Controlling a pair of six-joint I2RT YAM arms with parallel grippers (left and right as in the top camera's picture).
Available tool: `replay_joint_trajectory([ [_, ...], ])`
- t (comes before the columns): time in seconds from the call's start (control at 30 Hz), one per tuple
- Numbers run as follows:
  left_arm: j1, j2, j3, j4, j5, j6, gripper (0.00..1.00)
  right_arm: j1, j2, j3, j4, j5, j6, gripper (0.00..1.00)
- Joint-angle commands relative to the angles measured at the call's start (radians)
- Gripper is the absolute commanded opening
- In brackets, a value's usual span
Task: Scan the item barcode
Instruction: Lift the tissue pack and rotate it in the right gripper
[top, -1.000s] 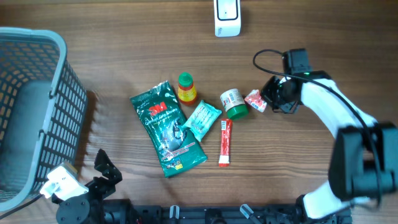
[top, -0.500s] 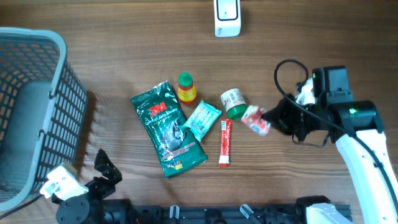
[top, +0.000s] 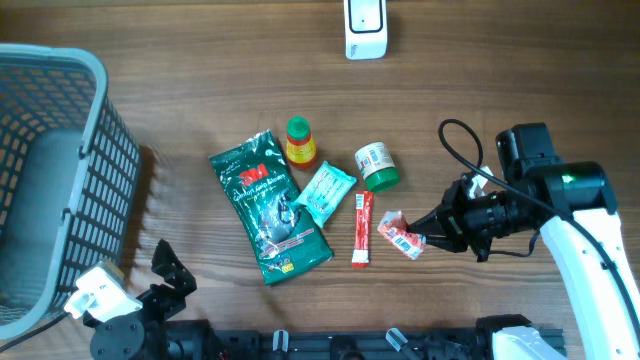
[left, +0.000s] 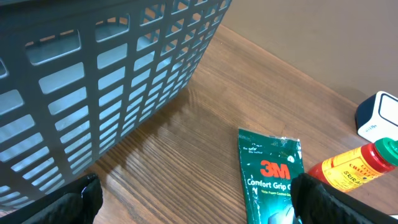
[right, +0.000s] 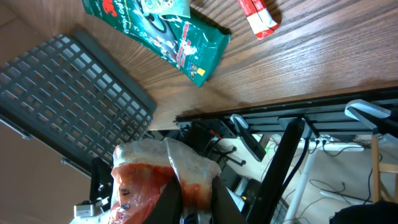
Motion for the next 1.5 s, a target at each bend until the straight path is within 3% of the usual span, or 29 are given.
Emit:
replay_joint_trajectory([
  [0.0, -0.006, -0.008, -0.002, 0.003, 0.005, -0.009, 1.00, -0.002, -0.008, 0.012, 0.000, -0.026, 0.006, 0.04],
  [1.47, -0.006, -0.008, -0.002, 0.003, 0.005, -0.009, 1.00, -0.002, -0.008, 0.010, 0.103, 0.019, 0.033, 0.04],
])
